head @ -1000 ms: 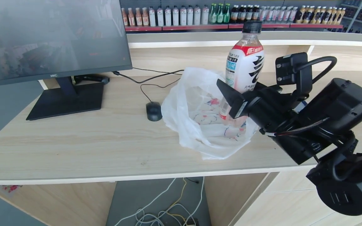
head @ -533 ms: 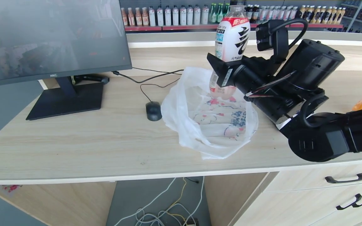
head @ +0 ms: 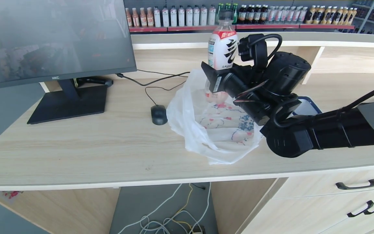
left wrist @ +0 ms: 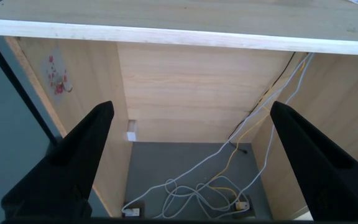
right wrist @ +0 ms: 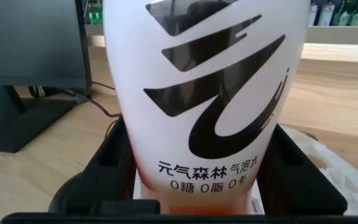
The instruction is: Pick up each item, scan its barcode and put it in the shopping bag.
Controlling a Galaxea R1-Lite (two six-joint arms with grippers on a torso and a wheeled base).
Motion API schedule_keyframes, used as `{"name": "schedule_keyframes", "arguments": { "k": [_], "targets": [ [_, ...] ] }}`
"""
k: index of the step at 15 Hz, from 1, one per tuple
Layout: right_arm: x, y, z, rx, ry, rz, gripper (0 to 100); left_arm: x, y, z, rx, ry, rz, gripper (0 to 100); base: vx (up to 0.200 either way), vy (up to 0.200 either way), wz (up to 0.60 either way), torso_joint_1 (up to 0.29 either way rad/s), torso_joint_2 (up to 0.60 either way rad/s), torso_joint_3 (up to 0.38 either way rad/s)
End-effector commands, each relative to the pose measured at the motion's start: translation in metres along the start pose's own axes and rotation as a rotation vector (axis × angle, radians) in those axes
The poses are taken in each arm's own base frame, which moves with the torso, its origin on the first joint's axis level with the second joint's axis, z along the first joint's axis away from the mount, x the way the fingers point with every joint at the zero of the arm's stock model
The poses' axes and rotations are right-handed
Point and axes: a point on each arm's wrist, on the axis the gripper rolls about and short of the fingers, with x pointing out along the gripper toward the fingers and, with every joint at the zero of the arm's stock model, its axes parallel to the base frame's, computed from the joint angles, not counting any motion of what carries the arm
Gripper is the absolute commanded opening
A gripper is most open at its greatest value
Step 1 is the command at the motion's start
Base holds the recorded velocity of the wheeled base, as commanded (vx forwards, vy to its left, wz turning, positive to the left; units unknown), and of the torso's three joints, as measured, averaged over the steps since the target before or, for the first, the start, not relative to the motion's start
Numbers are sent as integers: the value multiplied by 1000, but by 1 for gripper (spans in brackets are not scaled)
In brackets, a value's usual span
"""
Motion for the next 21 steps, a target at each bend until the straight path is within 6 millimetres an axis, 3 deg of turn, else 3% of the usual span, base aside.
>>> {"name": "schedule_keyframes", "arguments": {
  "k": [1, 6, 12, 16, 21],
  "targets": [
    [4, 3, -14, -2, 21, 4, 0, 0, 0, 0, 0, -1, 1, 100, 0, 0, 0, 0, 0, 0],
    [6, 3, -29, -3, 50, 6, 0, 0, 0, 0, 0, -1, 1, 100, 0, 0, 0, 0, 0, 0],
    [35, 6, -51, -1, -8, -3, 0, 0, 0, 0, 0, -1, 1, 100, 0, 0, 0, 0, 0, 0],
    [37, 8, -65, -3, 15, -3, 0, 0, 0, 0, 0, -1, 1, 100, 0, 0, 0, 0, 0, 0],
    [46, -8, -75, -24, 13, -35, 0, 0, 0, 0, 0, -1, 1, 100, 0, 0, 0, 0, 0, 0]
  ]
}}
